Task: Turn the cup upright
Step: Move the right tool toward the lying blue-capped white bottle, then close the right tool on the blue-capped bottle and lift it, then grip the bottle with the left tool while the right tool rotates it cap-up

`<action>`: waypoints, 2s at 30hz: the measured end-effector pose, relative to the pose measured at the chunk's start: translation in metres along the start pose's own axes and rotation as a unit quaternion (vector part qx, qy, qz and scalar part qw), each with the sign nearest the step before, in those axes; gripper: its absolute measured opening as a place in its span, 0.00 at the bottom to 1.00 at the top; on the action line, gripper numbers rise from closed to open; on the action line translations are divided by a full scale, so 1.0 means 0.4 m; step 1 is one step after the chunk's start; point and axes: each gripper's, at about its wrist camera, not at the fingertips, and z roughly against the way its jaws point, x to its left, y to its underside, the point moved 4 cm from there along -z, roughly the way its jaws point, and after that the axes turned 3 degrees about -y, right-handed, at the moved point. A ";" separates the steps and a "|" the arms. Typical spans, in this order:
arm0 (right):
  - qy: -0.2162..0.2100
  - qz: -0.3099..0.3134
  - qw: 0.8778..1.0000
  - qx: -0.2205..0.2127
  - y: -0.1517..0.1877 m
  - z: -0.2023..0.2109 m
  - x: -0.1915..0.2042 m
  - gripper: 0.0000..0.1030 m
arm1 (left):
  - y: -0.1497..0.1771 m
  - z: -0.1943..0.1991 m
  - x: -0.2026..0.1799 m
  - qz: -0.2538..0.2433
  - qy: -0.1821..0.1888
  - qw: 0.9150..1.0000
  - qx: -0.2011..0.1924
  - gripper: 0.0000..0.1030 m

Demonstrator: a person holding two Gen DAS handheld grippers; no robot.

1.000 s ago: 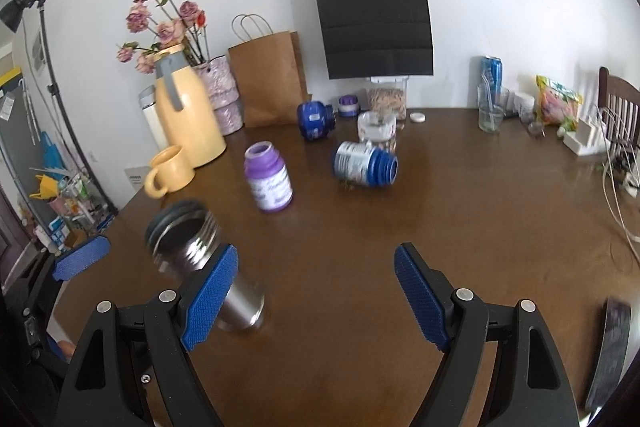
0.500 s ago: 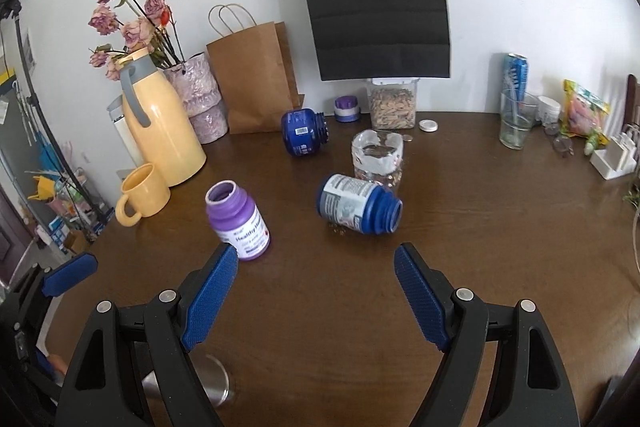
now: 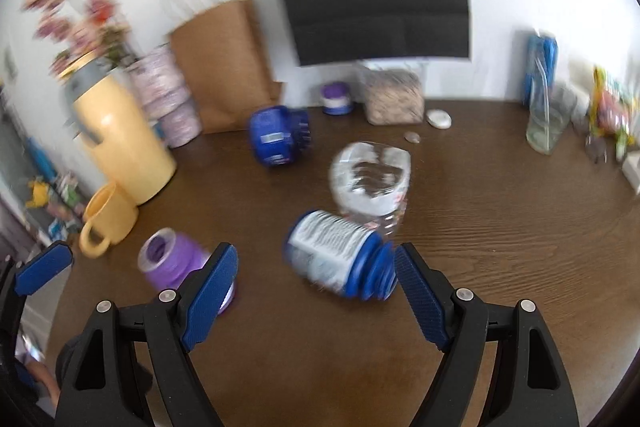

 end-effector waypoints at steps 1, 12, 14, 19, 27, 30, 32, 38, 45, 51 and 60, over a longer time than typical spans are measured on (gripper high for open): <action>-0.018 -0.018 1.000 0.009 -0.009 -0.022 -0.024 0.82 | -0.018 -0.050 0.010 0.005 -0.004 1.000 0.013 1.00; -0.078 -0.044 0.995 0.052 0.017 -0.115 -0.125 0.82 | -0.078 -0.270 0.027 -0.033 0.031 0.997 0.063 0.97; -0.104 -0.051 0.992 0.059 0.019 -0.126 -0.137 0.82 | -0.076 -0.296 0.016 -0.032 0.086 0.993 0.081 0.95; -0.128 -0.061 0.987 0.077 0.039 -0.144 -0.140 0.77 | -0.043 -0.340 -0.030 -0.027 0.151 0.978 0.144 0.71; -0.110 -0.078 0.988 0.070 0.029 -0.145 -0.167 0.63 | -0.020 -0.330 -0.098 -0.065 0.200 0.967 0.142 0.64; -0.081 -0.071 0.993 0.056 0.022 -0.138 -0.178 0.63 | -0.014 -0.295 -0.152 -0.097 0.230 0.960 0.128 0.64; -0.060 -0.073 0.994 0.048 0.015 -0.127 -0.190 0.63 | -0.010 -0.259 -0.185 -0.136 0.234 0.955 0.117 0.66; -0.061 -0.076 0.994 0.042 0.001 -0.103 -0.205 0.63 | -0.041 -0.276 -0.212 -0.211 0.163 0.960 0.086 0.79; -0.078 -0.095 0.991 0.053 0.009 -0.108 -0.215 0.63 | -0.042 -0.411 -0.268 -0.210 0.169 0.949 0.164 0.59; -0.092 -0.104 0.988 0.067 0.017 -0.119 -0.218 0.63 | -0.023 -0.437 -0.259 -0.177 0.156 0.955 0.180 0.58; -0.193 -0.132 0.971 0.049 -0.017 -0.032 -0.168 0.63 | -0.077 -0.254 -0.189 -0.132 0.128 0.977 0.106 0.58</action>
